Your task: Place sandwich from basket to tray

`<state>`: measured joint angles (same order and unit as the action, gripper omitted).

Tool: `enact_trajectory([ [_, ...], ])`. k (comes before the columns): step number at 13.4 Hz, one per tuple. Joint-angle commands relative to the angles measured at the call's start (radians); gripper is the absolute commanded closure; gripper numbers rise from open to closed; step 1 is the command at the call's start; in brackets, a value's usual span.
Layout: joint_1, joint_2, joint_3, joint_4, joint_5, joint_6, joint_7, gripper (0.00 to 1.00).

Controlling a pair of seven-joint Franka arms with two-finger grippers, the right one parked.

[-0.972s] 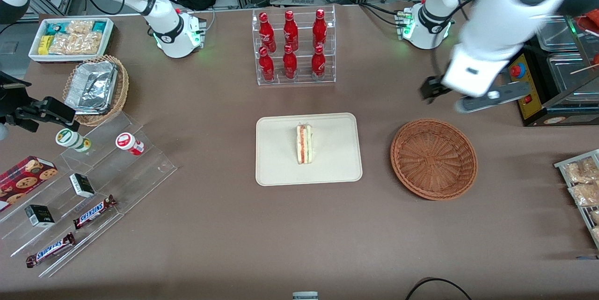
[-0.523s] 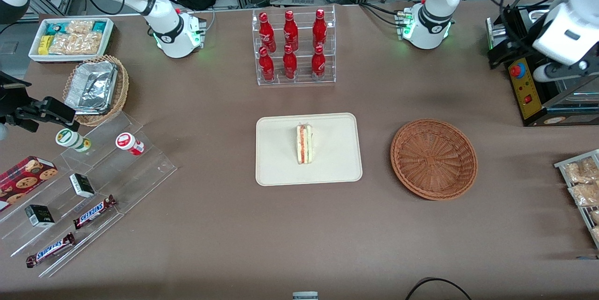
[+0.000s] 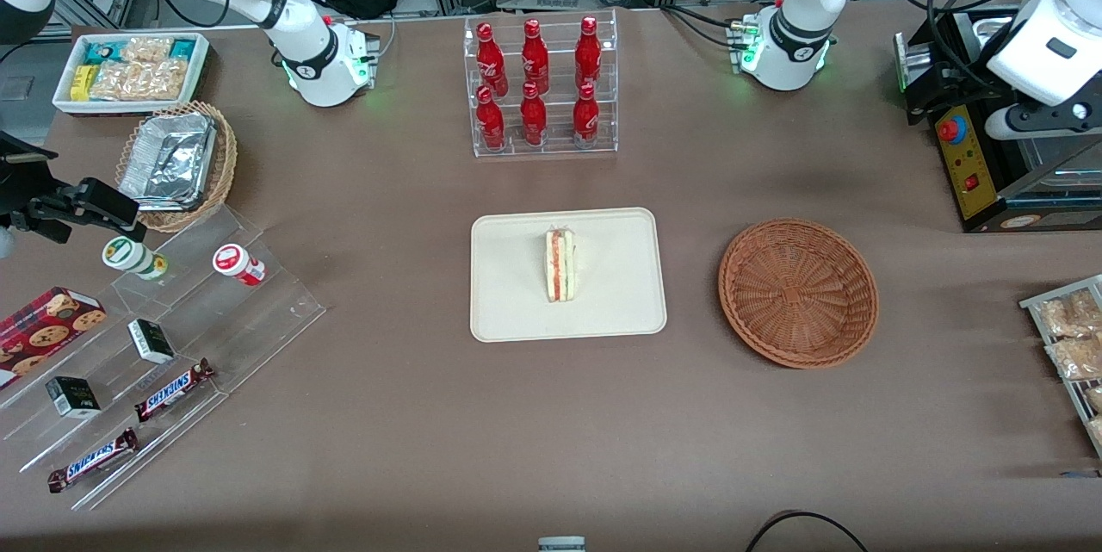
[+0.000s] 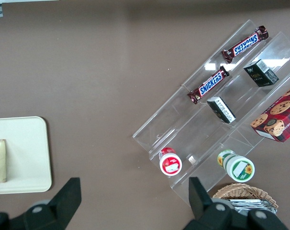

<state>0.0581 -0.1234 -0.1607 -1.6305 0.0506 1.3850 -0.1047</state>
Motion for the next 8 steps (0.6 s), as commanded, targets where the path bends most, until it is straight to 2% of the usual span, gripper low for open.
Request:
enact_trajectory([
  [1,-0.007,0.017,0.01,0.029,0.017,0.037,0.014,0.0],
  [3,-0.007,0.056,0.01,0.092,0.015,0.034,0.019,0.0],
  [8,-0.007,0.061,0.01,0.095,0.011,0.034,0.017,0.0],
])
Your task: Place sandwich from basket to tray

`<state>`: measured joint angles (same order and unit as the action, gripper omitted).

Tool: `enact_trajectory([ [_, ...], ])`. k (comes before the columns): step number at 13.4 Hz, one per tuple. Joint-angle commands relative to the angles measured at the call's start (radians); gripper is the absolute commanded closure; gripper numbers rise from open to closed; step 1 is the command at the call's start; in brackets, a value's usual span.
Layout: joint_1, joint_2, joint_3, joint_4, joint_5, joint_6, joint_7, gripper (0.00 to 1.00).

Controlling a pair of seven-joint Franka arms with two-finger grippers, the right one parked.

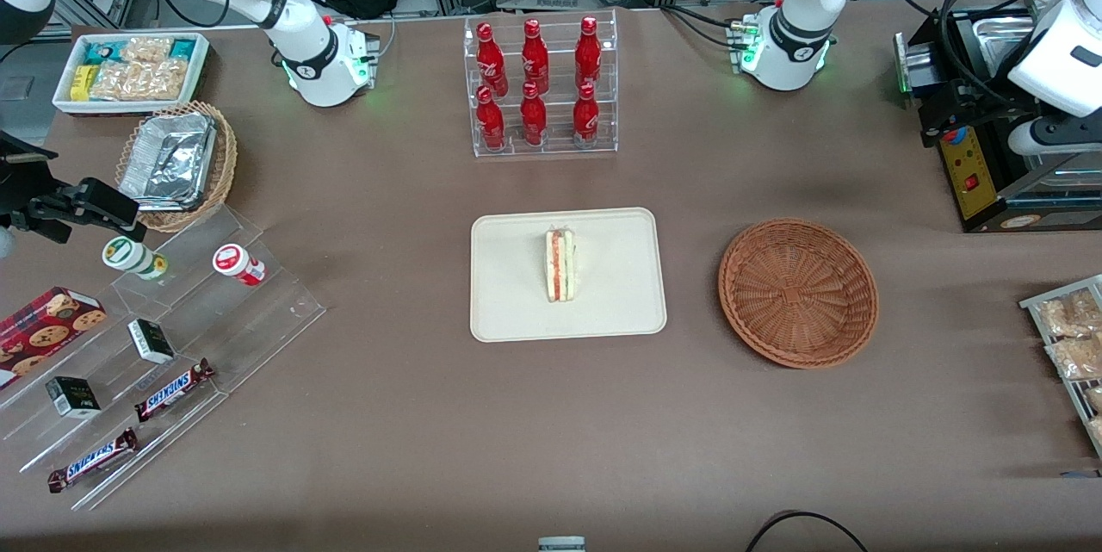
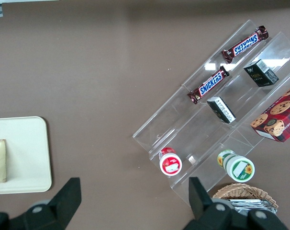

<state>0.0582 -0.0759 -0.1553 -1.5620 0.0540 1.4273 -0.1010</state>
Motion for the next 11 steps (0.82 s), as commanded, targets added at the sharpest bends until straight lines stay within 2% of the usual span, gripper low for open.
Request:
enact_trajectory([
  [1,-0.009,0.015,0.005,0.026,0.006,-0.007,0.014,0.0],
  [7,-0.008,0.038,0.013,0.037,-0.066,-0.004,0.014,0.0],
  [11,-0.008,0.038,0.037,0.052,-0.054,-0.01,0.018,0.0],
])
